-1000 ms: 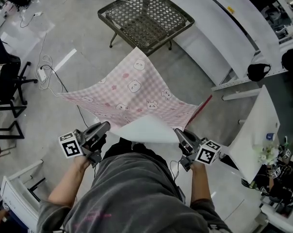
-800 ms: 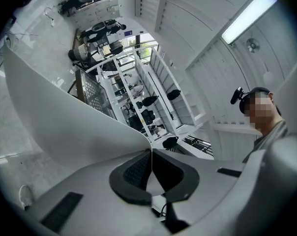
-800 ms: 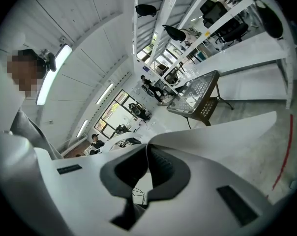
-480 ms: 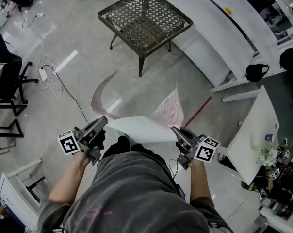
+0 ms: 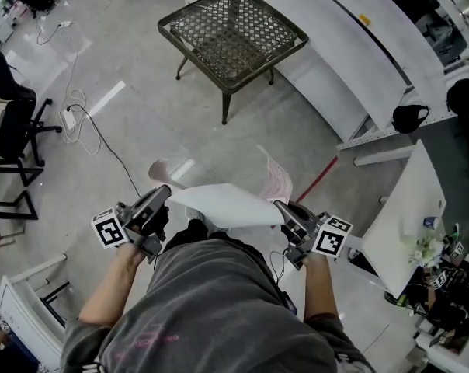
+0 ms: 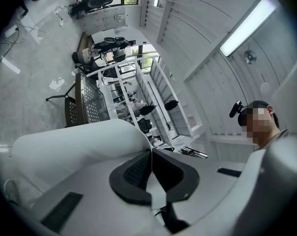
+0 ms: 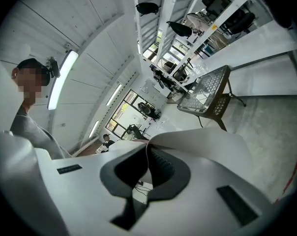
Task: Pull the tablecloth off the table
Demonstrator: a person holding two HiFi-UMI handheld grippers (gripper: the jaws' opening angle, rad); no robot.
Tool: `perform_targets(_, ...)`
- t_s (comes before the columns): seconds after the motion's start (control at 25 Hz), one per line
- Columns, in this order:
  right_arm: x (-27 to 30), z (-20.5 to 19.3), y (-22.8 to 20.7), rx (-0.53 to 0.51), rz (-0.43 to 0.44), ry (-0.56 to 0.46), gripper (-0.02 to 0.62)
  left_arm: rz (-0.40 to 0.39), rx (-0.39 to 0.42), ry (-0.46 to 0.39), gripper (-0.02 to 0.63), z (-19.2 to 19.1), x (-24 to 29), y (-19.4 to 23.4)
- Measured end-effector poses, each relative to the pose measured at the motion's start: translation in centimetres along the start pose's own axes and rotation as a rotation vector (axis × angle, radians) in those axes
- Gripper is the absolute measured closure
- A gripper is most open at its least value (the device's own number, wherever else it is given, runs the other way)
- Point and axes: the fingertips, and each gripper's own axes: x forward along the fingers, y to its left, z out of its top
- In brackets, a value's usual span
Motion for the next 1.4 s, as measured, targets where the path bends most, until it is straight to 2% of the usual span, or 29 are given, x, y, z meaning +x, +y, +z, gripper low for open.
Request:
perform_targets(0.68,1.5,4.2,0.1,-0.053,-0.026,-0.085,0.591,-0.02,0.036,-0.019,0.606,3.2,1.6,0.2)
perform_targets(1.4,2.6,3.5,-1.0,-0.031,-0.03,-0.059,0.591,-0.006,0.027,-0.019,0.606,3.4,1.6,1.2)
